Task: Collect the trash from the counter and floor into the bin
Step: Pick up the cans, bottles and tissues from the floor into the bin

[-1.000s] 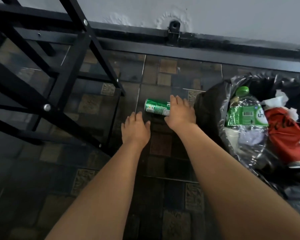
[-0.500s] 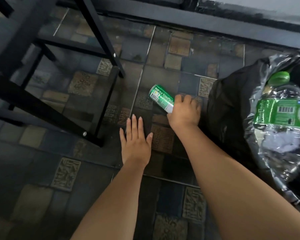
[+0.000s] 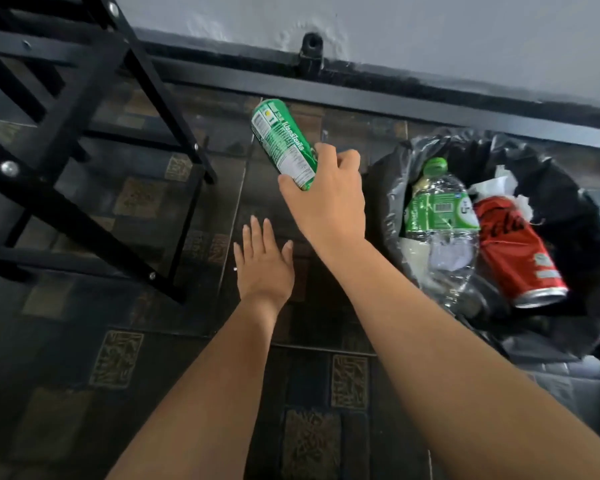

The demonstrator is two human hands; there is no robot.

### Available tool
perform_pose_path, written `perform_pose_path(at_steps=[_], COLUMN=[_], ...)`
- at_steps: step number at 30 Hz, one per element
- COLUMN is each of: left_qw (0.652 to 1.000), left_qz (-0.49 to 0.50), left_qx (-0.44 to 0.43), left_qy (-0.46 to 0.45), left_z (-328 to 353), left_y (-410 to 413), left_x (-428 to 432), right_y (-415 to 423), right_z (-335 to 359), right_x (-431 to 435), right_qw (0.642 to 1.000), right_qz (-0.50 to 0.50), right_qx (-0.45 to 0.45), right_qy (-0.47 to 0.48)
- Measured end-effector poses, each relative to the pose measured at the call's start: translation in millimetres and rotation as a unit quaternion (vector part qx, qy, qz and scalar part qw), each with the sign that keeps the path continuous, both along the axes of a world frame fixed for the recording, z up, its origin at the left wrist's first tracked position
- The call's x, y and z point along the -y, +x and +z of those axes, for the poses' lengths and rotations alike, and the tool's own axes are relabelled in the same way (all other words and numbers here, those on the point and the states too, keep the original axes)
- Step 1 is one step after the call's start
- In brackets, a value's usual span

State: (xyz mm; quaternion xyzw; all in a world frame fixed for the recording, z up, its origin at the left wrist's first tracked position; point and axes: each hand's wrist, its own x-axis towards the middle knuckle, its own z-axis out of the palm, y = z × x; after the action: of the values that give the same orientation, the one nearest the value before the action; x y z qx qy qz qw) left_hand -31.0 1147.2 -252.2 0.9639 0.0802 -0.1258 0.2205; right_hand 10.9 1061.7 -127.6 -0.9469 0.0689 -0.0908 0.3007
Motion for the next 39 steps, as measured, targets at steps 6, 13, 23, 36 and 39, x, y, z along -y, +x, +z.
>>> perform_pose_path(at_steps=[6, 13, 23, 36, 39], left_qw=[0.979, 0.938, 0.953, 0.933, 0.928], left_qz=[0.040, 0.022, 0.041, 0.093, 0.126], left_qx=[0.103, 0.119, 0.103, 0.102, 0.085], left_qy=[-0.173, -0.325, -0.282, -0.331, -0.340], left_z=[93, 147, 145, 145, 145], left_y=[7, -4, -10, -12, -11], left_x=[57, 119, 137, 139, 140], right_y=[-22, -72, -84, -107, -109], right_z=[79, 81, 79, 32, 32], right_x=[86, 178, 208, 290, 295], right_qw=[0.994, 0.979, 0.981, 0.975, 0.961], right_qz=[-0.055, -0.130, -0.099, -0.189, -0.229], right_qx=[0.079, -0.061, -0.065, -0.115, -0.085], right_qy=[-0.053, -0.148, -0.157, 0.033, 0.127])
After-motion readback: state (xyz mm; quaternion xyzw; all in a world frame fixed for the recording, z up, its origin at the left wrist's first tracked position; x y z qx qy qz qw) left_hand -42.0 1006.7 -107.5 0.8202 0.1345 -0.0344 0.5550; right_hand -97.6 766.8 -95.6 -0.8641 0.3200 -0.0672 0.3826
